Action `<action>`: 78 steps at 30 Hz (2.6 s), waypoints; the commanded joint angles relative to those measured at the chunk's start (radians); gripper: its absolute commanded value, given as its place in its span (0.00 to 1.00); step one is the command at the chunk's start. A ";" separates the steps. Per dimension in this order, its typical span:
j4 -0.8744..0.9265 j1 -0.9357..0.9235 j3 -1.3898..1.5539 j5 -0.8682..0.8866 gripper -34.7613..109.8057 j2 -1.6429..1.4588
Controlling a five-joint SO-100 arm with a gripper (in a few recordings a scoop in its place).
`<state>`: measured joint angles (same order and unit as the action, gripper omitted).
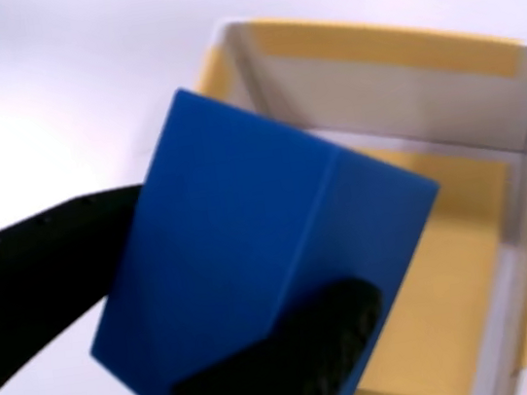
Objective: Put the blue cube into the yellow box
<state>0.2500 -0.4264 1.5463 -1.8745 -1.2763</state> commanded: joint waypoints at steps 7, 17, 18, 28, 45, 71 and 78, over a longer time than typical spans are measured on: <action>-0.069 -0.005 -0.259 0.034 0.35 0.052; -0.089 0.006 -0.311 0.048 0.35 0.172; -0.094 0.006 -0.314 0.049 0.35 0.183; -0.150 0.006 -0.370 0.075 0.39 0.272; -0.023 0.002 -0.166 0.163 0.38 -0.152; 0.278 0.474 1.098 0.129 0.24 -1.404; 0.272 0.495 1.404 0.124 0.24 -1.655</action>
<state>0.5216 0.0537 2.8793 -1.7303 -2.7934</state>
